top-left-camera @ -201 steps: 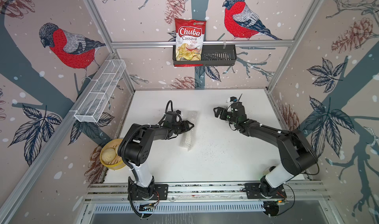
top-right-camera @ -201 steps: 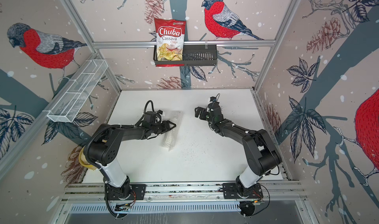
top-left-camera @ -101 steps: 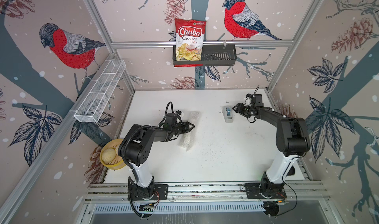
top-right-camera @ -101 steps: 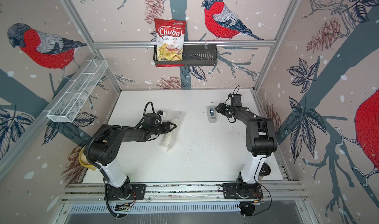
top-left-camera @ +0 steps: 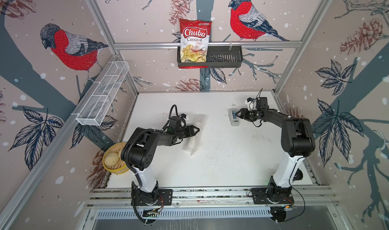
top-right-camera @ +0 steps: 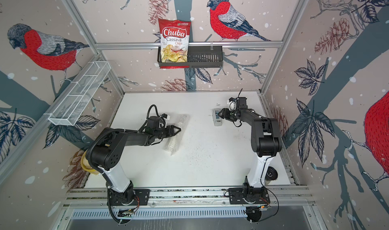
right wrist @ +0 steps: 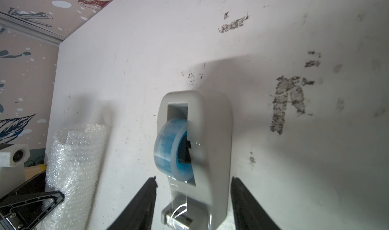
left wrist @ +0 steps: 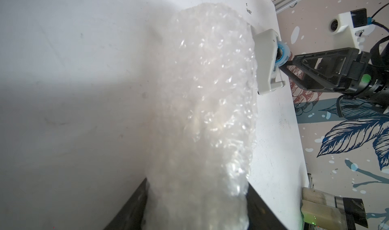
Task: Wrap vases in bubble wrap
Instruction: Tear off the tape using the Tape Cutter.
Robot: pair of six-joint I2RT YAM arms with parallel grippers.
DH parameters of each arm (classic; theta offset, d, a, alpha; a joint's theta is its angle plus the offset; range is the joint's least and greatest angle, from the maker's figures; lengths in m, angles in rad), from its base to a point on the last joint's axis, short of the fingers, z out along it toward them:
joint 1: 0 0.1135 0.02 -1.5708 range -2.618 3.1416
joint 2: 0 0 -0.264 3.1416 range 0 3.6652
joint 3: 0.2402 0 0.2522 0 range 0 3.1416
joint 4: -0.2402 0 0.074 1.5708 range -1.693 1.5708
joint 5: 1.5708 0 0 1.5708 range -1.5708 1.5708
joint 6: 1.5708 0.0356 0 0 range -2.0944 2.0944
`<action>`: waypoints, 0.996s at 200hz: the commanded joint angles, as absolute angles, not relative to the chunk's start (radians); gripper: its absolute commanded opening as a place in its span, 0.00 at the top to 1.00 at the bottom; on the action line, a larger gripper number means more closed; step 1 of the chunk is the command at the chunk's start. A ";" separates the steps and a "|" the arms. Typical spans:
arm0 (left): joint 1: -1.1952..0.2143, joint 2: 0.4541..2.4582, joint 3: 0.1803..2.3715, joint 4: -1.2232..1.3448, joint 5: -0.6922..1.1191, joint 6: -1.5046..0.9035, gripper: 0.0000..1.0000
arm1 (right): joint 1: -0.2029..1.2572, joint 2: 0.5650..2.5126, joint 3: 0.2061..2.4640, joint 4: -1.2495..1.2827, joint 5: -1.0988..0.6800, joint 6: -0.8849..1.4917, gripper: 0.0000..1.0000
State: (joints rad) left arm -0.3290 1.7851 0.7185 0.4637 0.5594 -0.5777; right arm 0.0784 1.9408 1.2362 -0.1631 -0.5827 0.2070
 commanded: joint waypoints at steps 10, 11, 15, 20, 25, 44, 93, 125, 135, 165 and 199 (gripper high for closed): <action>-0.327 1.797 0.712 0.372 0.522 -0.551 0.68 | 0.080 1.969 1.253 -0.180 -0.645 0.162 0.44; -0.328 1.797 0.711 0.371 0.522 -0.551 0.68 | 0.080 1.970 1.252 -0.180 -0.648 0.161 0.44; -0.327 1.801 0.713 0.372 0.522 -0.552 0.68 | 0.080 1.972 1.251 -0.178 -0.656 0.160 0.45; -0.327 1.803 0.713 0.372 0.523 -0.552 0.68 | 0.080 1.973 1.250 -0.175 -0.663 0.159 0.47; -0.327 1.805 0.713 0.374 0.526 -0.552 0.69 | 0.081 1.971 1.246 -0.171 -0.667 0.159 0.47; -0.327 1.810 0.715 0.374 0.528 -0.552 0.69 | 0.084 1.965 1.234 -0.152 -0.683 0.159 0.47; -0.328 1.817 0.718 0.372 0.528 -0.549 0.69 | 0.094 1.998 1.259 -0.178 -0.692 0.147 0.48; -0.327 1.819 0.719 0.372 0.528 -0.549 0.70 | 0.097 2.002 1.244 -0.166 -0.713 0.151 0.50; -0.327 1.818 0.719 0.372 0.528 -0.549 0.70 | 0.098 2.000 1.242 -0.163 -0.712 0.150 0.55; -0.327 1.822 0.721 0.374 0.531 -0.550 0.70 | 0.114 1.952 1.228 -0.147 -0.634 0.144 0.56; -0.327 1.830 0.723 0.375 0.533 -0.551 0.70 | 0.125 1.905 1.214 -0.128 -0.559 0.142 0.56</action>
State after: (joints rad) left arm -0.3290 1.8122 0.7261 0.4927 0.5873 -0.5694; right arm 0.1135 1.9282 1.2144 -0.1574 -0.5575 0.1493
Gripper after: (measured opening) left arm 0.597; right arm 0.437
